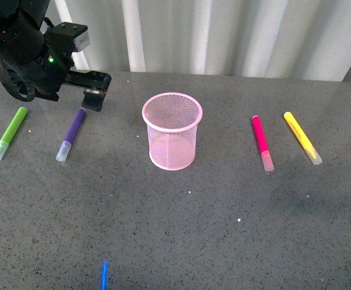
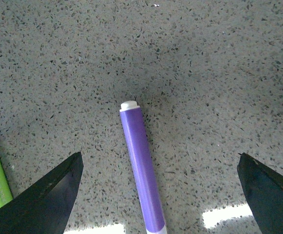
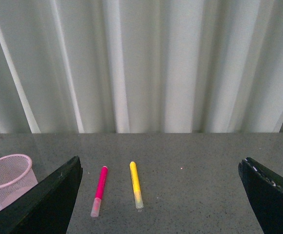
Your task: Insert purple and pink pens into pink cup
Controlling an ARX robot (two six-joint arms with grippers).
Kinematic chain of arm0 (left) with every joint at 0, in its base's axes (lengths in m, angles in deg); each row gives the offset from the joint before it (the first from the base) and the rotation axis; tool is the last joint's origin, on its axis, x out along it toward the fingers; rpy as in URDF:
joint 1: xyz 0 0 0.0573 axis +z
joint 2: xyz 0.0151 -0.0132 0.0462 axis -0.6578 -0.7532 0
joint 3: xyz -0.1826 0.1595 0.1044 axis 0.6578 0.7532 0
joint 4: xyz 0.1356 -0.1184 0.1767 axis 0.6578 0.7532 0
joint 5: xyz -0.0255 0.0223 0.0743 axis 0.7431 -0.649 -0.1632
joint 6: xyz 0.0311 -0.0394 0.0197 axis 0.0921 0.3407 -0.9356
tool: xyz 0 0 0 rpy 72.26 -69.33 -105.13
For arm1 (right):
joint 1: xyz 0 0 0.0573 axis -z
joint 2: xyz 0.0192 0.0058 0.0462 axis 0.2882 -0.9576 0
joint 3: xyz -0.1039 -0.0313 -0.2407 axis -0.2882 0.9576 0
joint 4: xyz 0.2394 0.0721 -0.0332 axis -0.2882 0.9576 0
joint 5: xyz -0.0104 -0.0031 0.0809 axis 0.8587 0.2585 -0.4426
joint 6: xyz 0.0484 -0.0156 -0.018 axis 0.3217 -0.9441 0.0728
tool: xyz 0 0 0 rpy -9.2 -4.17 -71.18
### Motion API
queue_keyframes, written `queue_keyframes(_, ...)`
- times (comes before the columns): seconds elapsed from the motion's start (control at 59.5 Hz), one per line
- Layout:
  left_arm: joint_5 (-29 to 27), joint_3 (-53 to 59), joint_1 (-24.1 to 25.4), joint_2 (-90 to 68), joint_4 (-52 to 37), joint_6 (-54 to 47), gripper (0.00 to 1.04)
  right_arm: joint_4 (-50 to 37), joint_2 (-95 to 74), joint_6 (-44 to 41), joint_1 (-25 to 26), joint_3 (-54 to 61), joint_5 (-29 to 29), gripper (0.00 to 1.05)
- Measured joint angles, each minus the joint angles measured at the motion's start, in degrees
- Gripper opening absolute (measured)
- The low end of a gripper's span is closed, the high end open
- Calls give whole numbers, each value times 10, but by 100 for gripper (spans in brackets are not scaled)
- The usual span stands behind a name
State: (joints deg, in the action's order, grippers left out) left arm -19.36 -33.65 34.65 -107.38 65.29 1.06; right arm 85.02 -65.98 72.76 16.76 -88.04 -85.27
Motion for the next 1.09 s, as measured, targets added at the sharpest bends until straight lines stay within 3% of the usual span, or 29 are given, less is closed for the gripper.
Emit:
queue_keyframes(0.302, 1, -66, 16, -59, 6, -7, 98, 0, 0, 0, 0, 0, 0, 98)
queue_keyframes(0.907, 6, -74, 27, -96, -2, -28, 98, 0, 0, 0, 0, 0, 0, 98)
queue_keyframes(1.092, 15, -59, 20, -97, -20, -27, 72, 0, 0, 0, 0, 0, 0, 98)
